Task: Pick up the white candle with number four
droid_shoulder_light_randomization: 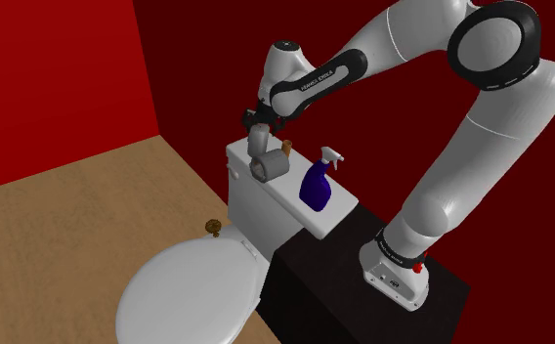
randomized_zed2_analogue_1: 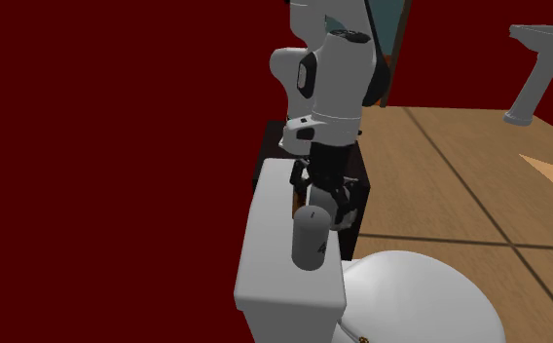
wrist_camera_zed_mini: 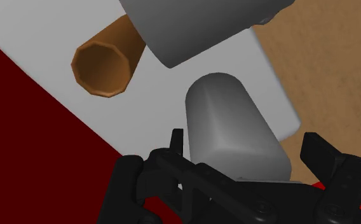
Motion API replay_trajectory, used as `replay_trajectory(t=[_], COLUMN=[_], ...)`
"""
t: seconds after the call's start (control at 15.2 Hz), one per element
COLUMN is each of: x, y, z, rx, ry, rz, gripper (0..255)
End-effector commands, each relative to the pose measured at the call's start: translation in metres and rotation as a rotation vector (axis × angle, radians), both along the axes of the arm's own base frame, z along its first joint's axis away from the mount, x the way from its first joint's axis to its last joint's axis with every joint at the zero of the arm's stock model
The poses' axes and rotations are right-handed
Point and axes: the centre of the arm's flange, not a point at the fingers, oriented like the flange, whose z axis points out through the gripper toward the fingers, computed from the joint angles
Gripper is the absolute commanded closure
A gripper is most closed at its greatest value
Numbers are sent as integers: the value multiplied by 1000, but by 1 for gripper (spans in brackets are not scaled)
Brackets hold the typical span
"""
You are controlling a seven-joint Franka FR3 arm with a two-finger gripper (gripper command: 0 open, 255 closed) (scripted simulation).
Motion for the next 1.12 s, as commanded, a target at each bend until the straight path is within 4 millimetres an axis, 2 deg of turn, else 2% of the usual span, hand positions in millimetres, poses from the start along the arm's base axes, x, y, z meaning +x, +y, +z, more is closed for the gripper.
replay_trajectory(t=[0.0, 0.2, 0.33, 0.4, 0.99, 1.06], x=[0, 0, 0, 1, 0, 0], y=[1, 1, 1, 1, 1, 1], z=[-10, -29, -29, -29, -29, -23], rx=[0, 0, 0, 0, 0, 0], ry=[-1, -1, -1, -1, -1, -1], rz=[-1, -1, -1, -1, -1, -1], gripper=[0, 0, 0, 255, 255, 255])
